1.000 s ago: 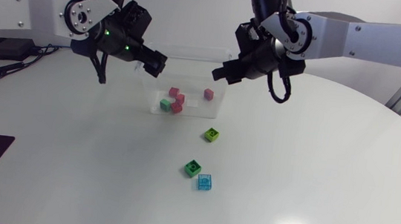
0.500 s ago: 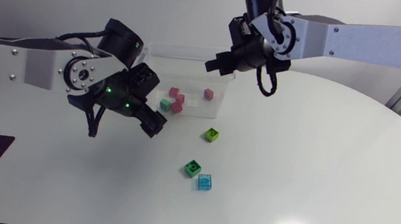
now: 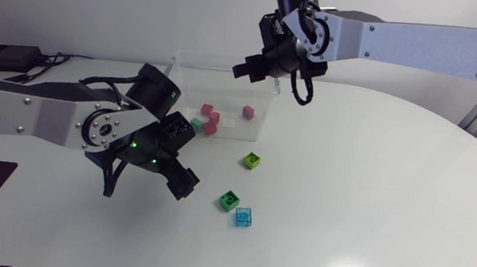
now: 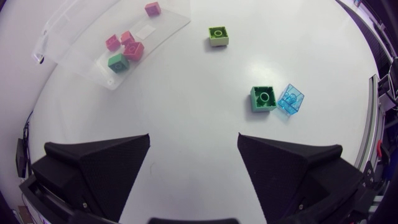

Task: Place the duplo bricks in the container

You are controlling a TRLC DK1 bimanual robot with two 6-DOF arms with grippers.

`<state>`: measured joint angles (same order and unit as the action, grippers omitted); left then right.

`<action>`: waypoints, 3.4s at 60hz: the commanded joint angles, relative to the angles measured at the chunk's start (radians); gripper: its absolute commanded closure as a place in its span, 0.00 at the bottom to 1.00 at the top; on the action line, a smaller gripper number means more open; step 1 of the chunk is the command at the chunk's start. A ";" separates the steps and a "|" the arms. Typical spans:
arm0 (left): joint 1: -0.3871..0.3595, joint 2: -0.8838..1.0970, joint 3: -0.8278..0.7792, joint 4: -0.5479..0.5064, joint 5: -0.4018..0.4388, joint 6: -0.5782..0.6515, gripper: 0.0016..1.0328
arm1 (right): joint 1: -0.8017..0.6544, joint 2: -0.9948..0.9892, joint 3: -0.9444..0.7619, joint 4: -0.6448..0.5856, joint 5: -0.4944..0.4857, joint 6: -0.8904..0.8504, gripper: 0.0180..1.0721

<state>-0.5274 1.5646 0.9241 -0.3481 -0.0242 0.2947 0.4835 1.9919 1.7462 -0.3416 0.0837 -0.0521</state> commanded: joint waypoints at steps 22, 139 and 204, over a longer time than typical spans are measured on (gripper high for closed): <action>-0.075 0.028 -0.048 0.038 0.004 -0.037 0.05 | -0.005 0.079 0.105 -0.068 0.018 -0.002 0.05; -0.129 0.341 0.312 -0.181 0.044 -0.085 0.05 | -0.105 -0.562 -0.787 -0.037 -0.114 -0.049 0.05; -0.201 0.405 0.344 -0.307 0.122 -0.109 0.05 | -0.161 -0.591 -0.847 -0.017 -0.147 -0.078 0.05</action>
<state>-0.7261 1.9266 1.2419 -0.6323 0.0929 0.2085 0.3305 1.4181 0.9287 -0.3687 -0.0563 -0.1131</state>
